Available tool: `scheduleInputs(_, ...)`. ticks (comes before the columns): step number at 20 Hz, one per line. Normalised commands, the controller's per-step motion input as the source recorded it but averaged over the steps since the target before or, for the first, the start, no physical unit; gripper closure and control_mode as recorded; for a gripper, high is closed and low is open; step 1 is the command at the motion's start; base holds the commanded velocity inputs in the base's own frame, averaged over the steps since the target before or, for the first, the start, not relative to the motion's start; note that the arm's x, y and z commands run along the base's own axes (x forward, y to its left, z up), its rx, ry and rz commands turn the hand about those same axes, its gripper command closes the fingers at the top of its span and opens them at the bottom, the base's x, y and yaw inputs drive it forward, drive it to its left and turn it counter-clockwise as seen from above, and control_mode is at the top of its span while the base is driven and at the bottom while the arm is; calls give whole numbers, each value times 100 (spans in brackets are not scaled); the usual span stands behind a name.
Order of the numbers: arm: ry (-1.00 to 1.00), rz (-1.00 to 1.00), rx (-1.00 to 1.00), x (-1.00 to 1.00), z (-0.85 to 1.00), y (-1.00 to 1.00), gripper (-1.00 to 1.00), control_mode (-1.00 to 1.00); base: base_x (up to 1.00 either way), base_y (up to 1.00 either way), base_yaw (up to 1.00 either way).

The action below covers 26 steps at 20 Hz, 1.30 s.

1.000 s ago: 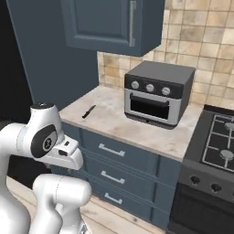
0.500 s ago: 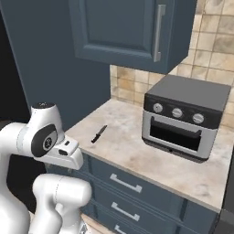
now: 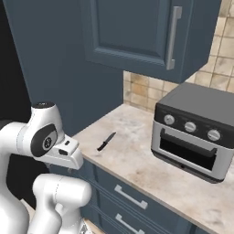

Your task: Retrieve the butter from the fridge and place it on a plate on the dining table. Then retrieve the butter knife by the fridge and place it near the plate.

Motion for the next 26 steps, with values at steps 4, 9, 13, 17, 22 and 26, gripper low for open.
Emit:
scheduleInputs(4,0,0,0,0,0,0,-100,100,23,0,10)
scheduleInputs(9,0,0,0,0,0,0,-100,100,1,0,0)
scheduleInputs(13,0,0,0,0,0,0,-100,100,0,0,0)
scheduleInputs(17,-2,-1,0,6,0,0,-100,-100,6,0,0)
scheduleInputs(22,-14,-6,-1,46,0,0,-100,-100,0,0,0)
scheduleInputs(26,1,-1,0,66,3,-4,-100,-100,0,0,0)
